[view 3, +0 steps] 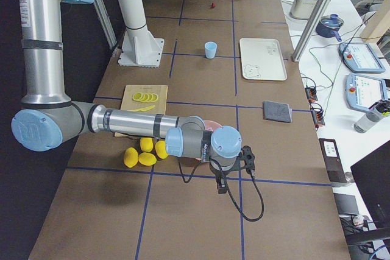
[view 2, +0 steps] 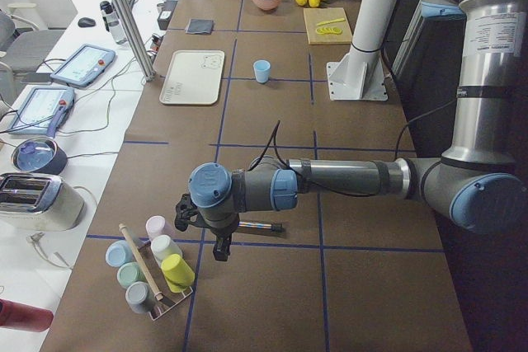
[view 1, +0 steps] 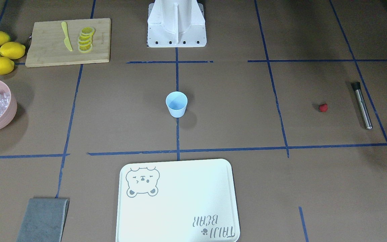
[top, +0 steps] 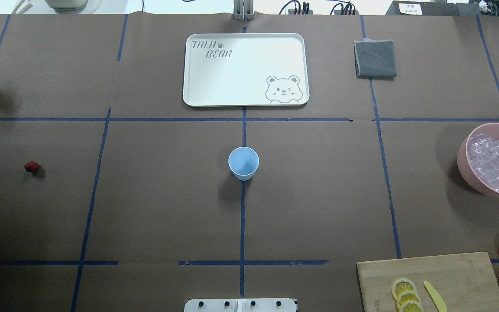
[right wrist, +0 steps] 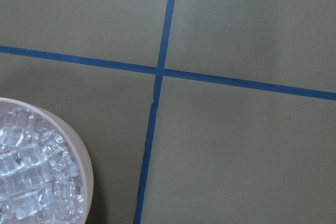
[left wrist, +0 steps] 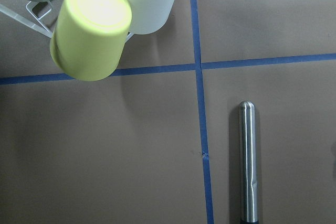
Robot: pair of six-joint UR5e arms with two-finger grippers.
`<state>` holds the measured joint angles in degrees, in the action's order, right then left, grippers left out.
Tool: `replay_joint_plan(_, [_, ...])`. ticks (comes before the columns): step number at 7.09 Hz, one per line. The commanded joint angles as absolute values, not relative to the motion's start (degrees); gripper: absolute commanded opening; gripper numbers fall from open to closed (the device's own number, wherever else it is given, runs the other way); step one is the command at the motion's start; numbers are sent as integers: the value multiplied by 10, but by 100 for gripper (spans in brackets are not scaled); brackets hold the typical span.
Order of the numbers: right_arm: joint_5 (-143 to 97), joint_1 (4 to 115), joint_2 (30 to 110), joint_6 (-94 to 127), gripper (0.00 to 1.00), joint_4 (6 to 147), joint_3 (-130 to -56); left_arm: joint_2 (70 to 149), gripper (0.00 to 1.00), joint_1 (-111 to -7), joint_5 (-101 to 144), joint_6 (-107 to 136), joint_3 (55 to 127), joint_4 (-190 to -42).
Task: Mash ice and strawberries in cup
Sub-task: 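Move the right gripper down over the pink bowl of ice cubes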
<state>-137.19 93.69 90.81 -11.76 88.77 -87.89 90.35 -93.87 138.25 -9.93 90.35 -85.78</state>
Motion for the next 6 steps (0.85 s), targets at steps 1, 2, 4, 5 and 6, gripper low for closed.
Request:
replay_joint_plan(1, [-1371,937,906,-115,100,887,-883,904,100,-939,1382,-99,904,-858])
replay_joint_plan(2, [-1371,937,905,-113,100,887,-888,904,100,-939,1383,-99,904,-858])
replay_joint_plan(4, [-1370,937,904,-113,100,887,-892,904,100,-939,1383,-99,904,-859])
replay_joint_plan(5, [-1370,937,907,-108,100,887,-907,904,100,-939,1383,-99,907,-858])
replay_joint_plan(6, [-1369,936,907,-99,100,887,-920,904,100,-939,1383,-99,907,-858])
